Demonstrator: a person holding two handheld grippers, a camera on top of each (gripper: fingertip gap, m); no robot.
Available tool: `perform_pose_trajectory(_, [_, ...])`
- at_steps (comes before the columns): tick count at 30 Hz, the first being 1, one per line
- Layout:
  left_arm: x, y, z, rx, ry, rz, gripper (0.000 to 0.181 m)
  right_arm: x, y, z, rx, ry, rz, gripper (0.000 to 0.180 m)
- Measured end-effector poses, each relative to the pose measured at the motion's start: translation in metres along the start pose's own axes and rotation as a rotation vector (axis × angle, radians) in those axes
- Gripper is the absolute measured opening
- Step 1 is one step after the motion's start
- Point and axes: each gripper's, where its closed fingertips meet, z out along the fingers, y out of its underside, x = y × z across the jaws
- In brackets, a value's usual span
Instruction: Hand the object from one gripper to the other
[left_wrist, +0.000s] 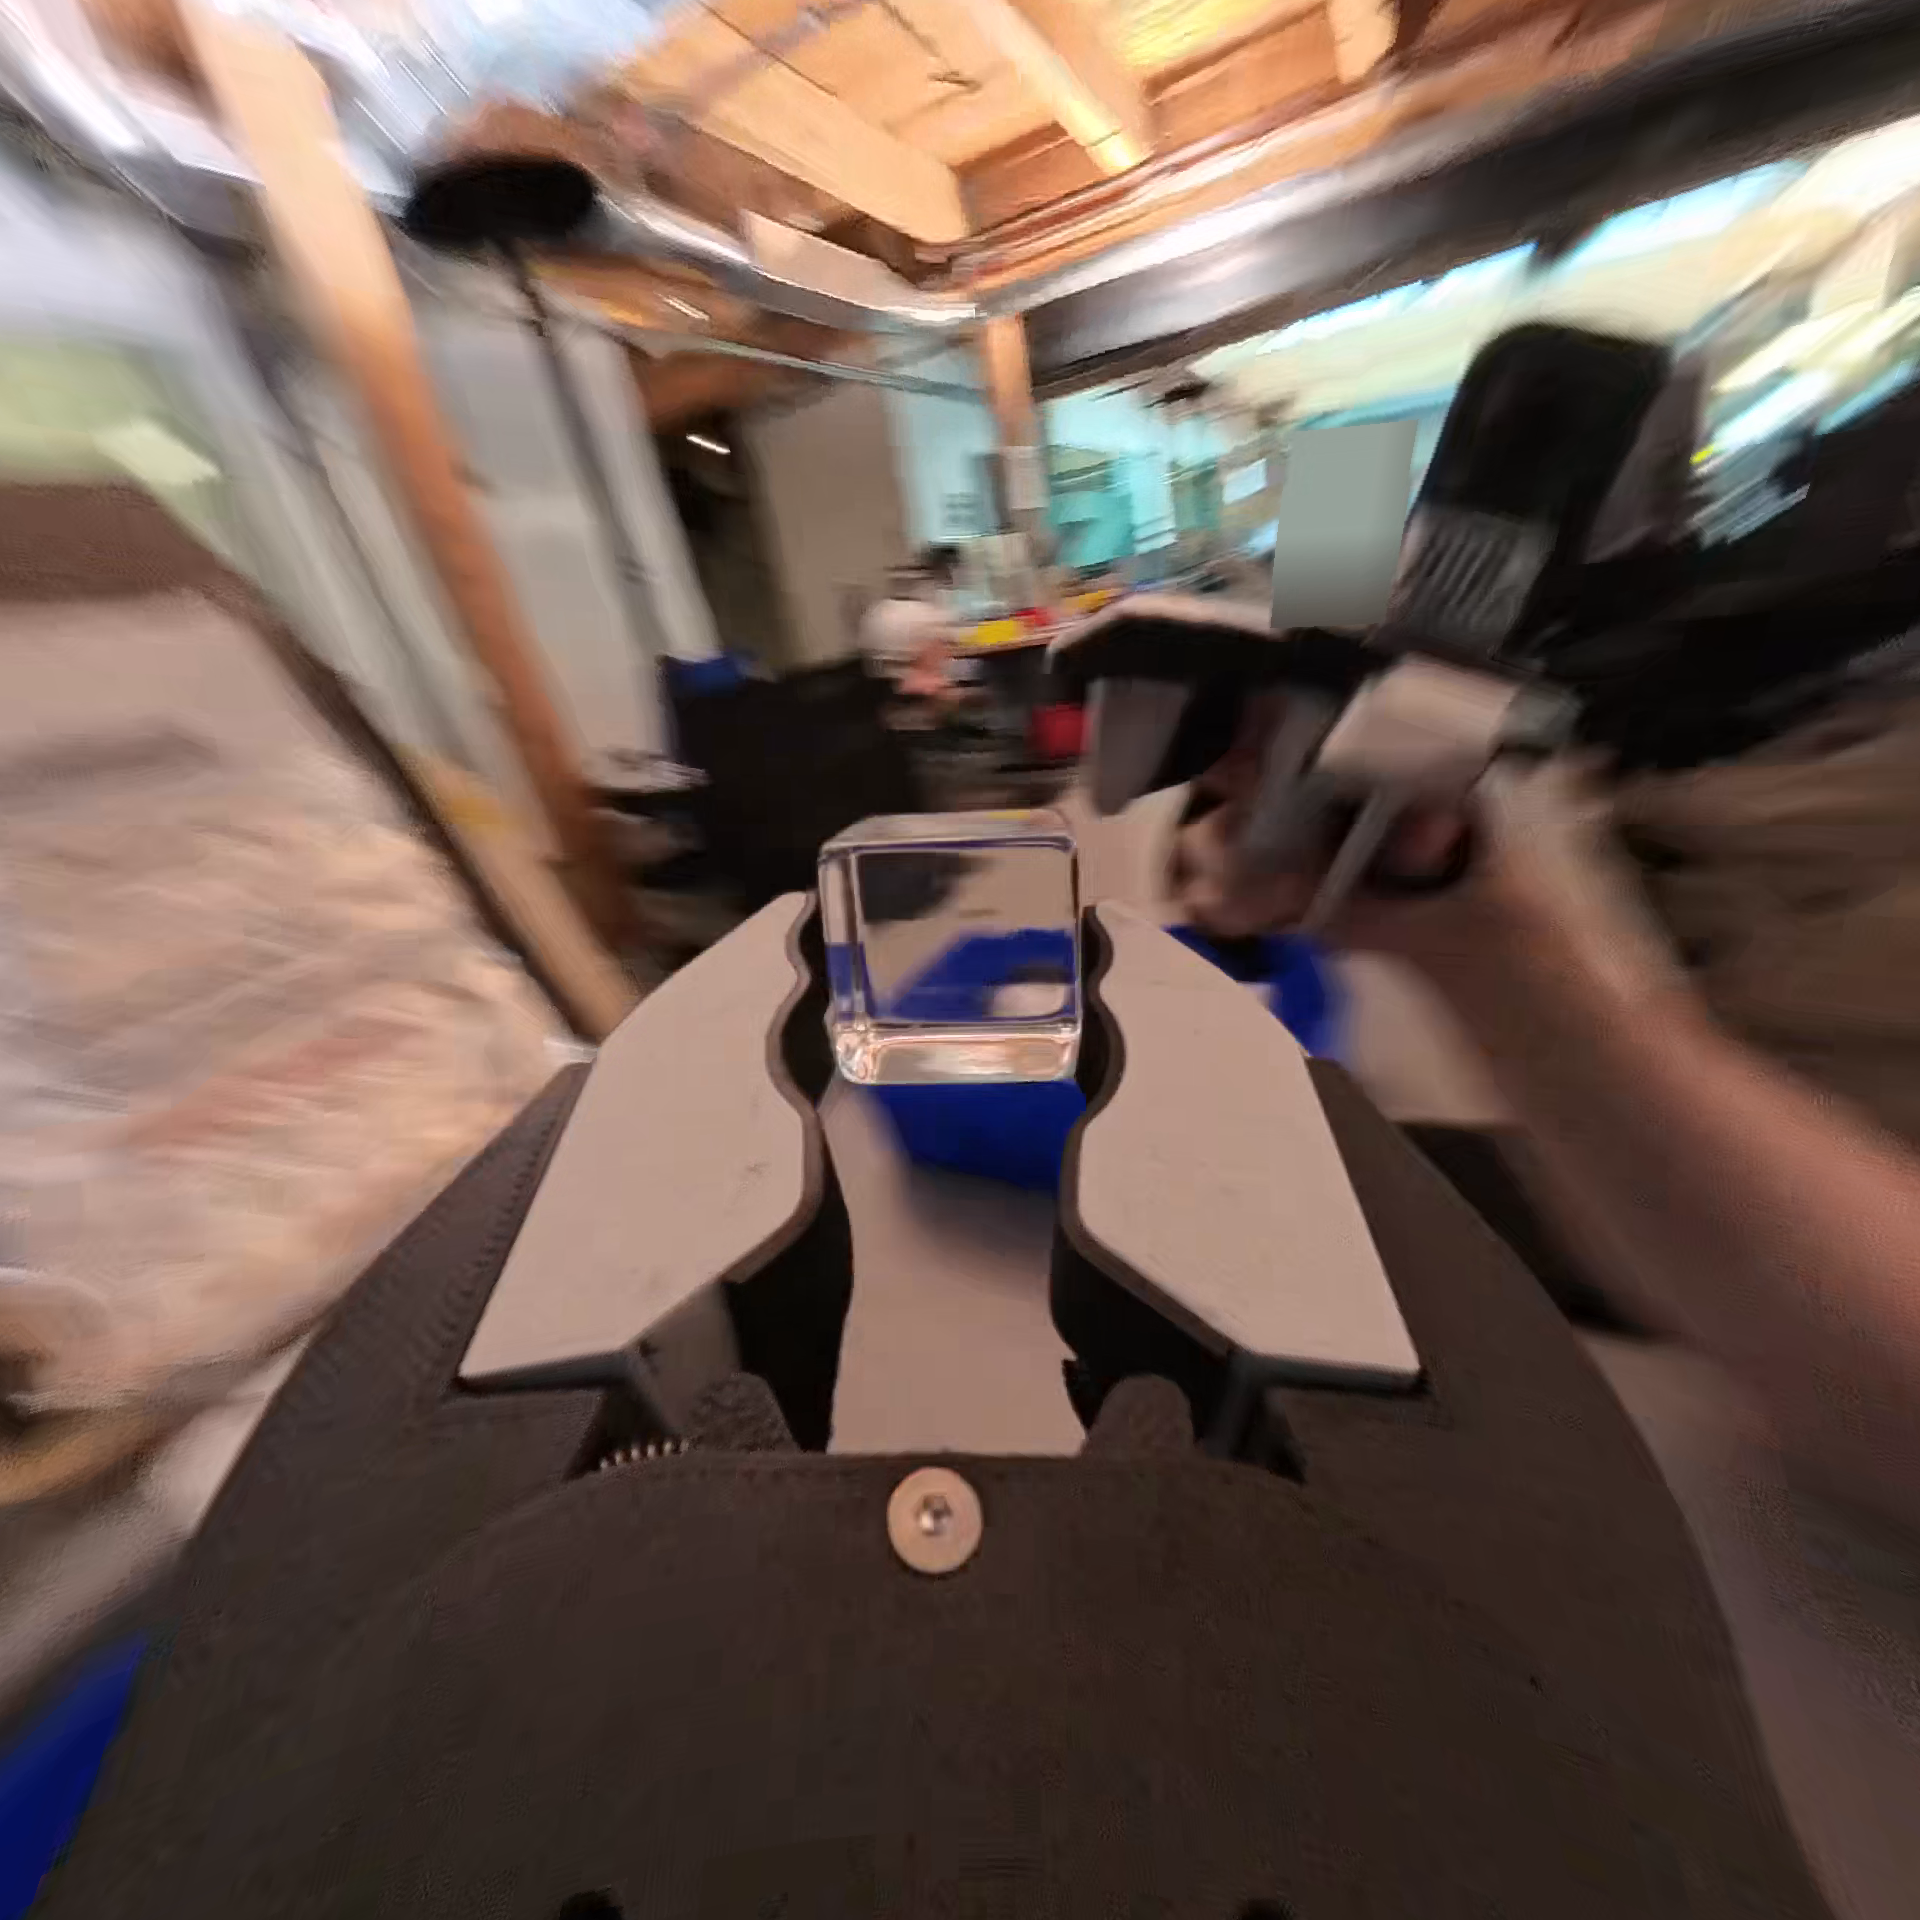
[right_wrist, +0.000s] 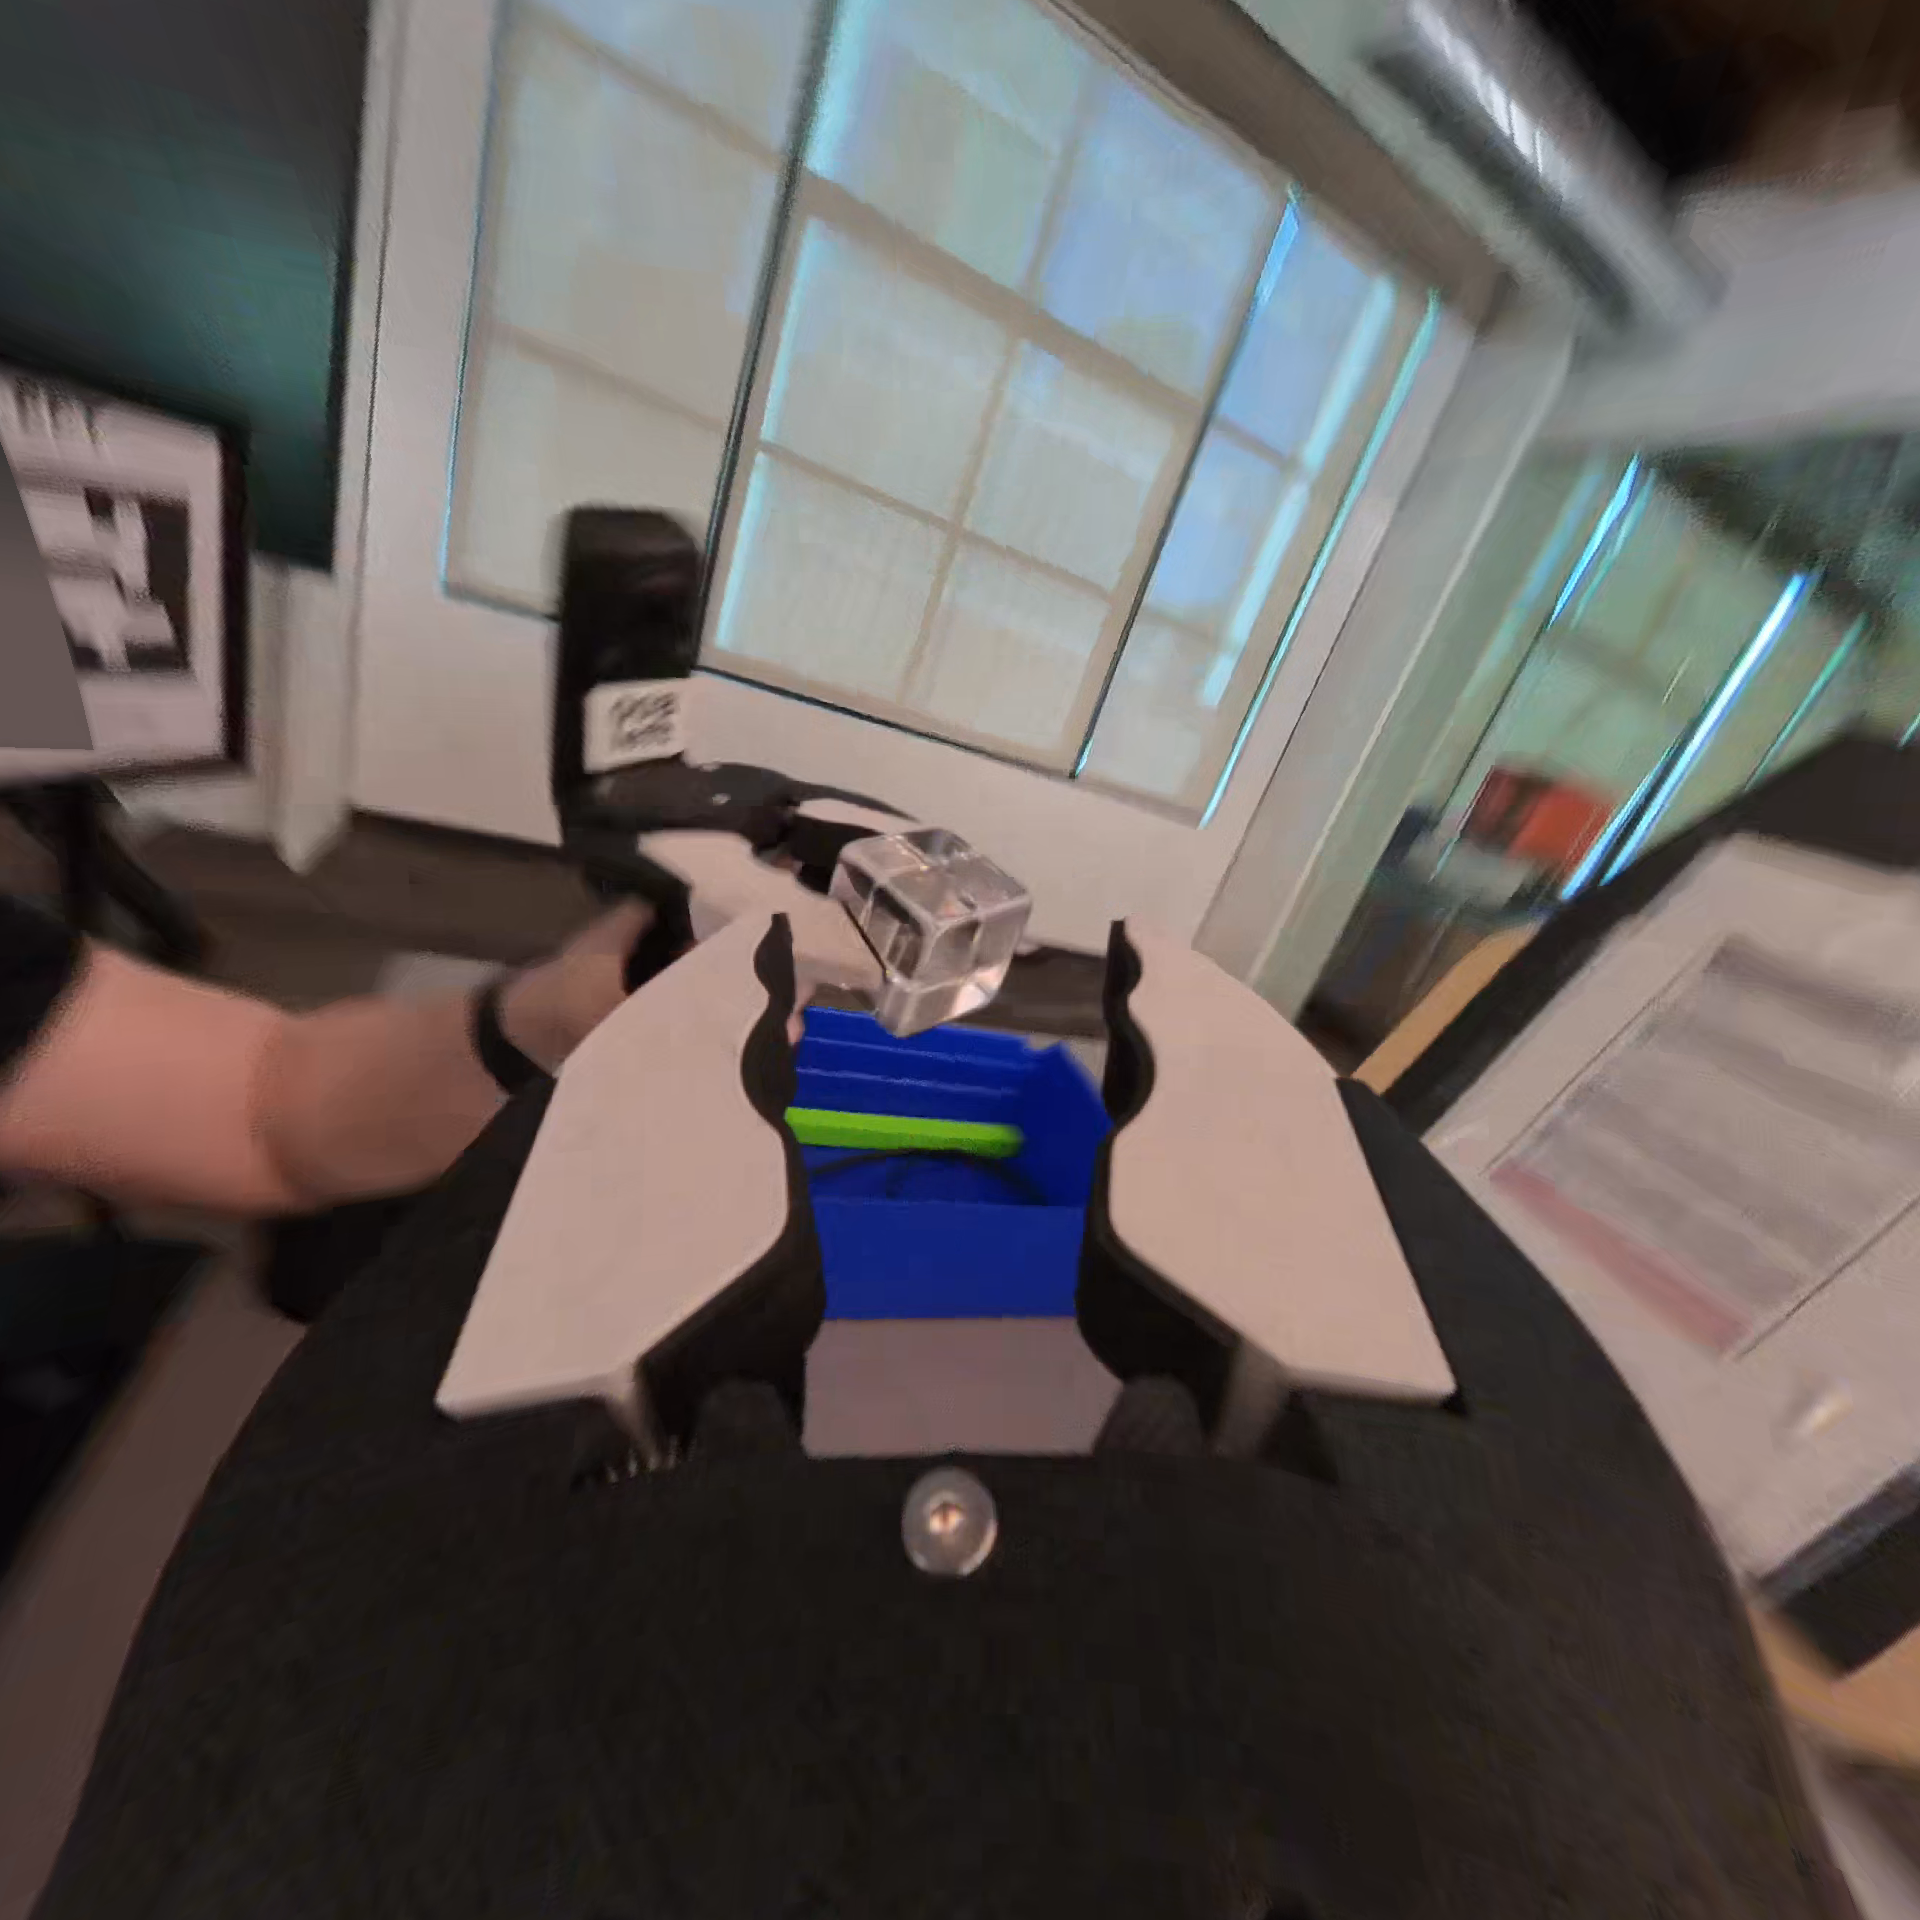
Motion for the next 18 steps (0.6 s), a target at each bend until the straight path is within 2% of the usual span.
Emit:
perform_pose_trajectory(2, [-0.009, 0.003, -0.003, -0.049, -0.174, 0.341, 0.044, 0.008, -0.001, 0.0, -0.033, 0.029, 0.219, 0.059])
perform_pose_trajectory(4, [-0.006, 0.006, -0.001, -0.069, -0.24, 0.532, 0.044, 0.01, 0.012, 0.005, -0.142, 0.093, 0.284, 0.06])
perform_pose_trajectory(6, [-0.001, 0.014, 0.005, -0.1, -0.246, 0.583, 0.044, 0.008, 0.03, 0.012, -0.278, 0.167, 0.255, 0.066])
perform_pose_trajectory(10, [-0.001, 0.03, 0.012, -0.177, -0.319, 0.804, 0.044, -0.001, 0.063, 0.026, -0.478, 0.242, 0.279, 0.069])
perform_pose_trajectory(14, [0.007, 0.037, 0.016, -0.206, -0.321, 0.907, 0.044, -0.003, 0.098, 0.033, -0.642, 0.274, 0.3, 0.057])
perform_pose_trajectory(18, [0.006, 0.043, 0.018, -0.243, -0.339, 0.989, 0.045, -0.004, 0.109, 0.036, -0.686, 0.246, 0.303, 0.049])
